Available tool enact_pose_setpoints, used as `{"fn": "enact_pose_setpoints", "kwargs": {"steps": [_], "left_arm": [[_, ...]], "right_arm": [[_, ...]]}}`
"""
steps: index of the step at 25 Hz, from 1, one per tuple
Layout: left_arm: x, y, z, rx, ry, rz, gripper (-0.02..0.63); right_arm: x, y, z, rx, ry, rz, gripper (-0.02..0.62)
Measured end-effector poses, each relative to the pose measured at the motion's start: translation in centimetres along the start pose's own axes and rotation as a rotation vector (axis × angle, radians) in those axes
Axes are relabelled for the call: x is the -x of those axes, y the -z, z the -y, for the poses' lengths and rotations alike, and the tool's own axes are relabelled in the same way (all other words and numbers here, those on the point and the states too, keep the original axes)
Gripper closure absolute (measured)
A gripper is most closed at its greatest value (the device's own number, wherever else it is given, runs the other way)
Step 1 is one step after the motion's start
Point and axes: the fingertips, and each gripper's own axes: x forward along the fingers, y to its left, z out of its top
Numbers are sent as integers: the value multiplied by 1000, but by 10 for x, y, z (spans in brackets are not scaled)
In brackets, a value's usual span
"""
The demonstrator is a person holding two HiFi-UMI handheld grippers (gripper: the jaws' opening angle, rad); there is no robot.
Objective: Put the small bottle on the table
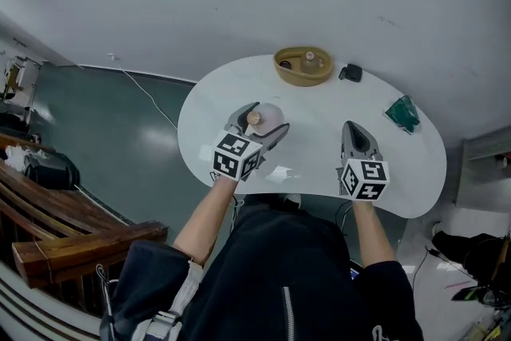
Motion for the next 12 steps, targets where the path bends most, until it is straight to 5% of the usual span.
{"fn": "enact_pose_setpoints", "kwargs": {"steps": [12], "left_arm": [[-51,54,23,0,124,-116,206]], "right_arm": [[9,44,21,-57,91,-74,594]]}}
